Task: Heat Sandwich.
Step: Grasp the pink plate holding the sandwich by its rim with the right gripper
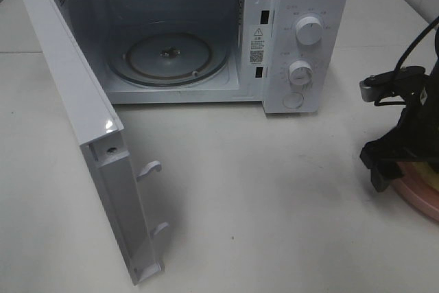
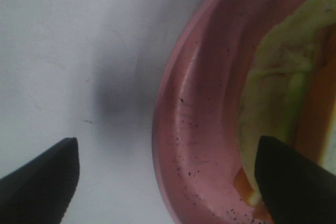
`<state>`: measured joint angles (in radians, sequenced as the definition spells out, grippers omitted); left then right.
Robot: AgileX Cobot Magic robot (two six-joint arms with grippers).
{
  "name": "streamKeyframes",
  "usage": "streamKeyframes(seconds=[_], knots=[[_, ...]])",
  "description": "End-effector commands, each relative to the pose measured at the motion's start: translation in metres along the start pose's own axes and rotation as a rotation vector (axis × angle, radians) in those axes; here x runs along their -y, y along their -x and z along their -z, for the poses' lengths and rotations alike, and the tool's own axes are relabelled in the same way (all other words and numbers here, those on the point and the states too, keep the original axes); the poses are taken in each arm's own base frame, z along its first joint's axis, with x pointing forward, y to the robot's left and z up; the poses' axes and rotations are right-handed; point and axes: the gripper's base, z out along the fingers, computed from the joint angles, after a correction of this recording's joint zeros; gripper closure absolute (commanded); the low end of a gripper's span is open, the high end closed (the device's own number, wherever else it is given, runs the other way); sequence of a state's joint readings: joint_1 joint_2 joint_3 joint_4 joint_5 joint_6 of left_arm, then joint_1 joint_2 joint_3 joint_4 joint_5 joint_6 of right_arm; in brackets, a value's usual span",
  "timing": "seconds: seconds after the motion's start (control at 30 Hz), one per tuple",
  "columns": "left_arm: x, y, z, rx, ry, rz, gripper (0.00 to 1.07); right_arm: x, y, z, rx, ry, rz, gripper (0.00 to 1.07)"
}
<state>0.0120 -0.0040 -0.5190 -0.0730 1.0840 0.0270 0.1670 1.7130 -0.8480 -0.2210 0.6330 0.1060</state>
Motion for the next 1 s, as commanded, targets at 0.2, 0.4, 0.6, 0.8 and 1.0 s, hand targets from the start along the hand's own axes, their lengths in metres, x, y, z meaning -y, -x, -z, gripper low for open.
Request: streamKeyframes(seconds=[0.2,0.4,0.6,0.8,1.0], knots=[[0.0,0.0,0.002,0.027,0.003,-0.001,0.07,-0.002,0.005,-0.019,-0.02,0.006,-0.009,0.23],[0.0,0.0,0.002,0.027,0.003,-0.001,0.07,-0.004,0.007,-0.031,-0.036,0.016,-0.013,0.25],[0.0,0.0,0.002,0.027,0.003,-0.001,0.07,-0.004,0.007,-0.031,-0.029,0.017,-0.012,0.27],[0.0,0.0,0.002,0.027,0.003,-0.001,0.07,-0.004,0.007,-0.031,-0.034,0.017,-0.009,0.38],[0.0,0.0,0.002,0.027,0.003,-0.001,0.07,-0.004,0.007,-0.031,-0.031,0.012,-0.006,0.89]])
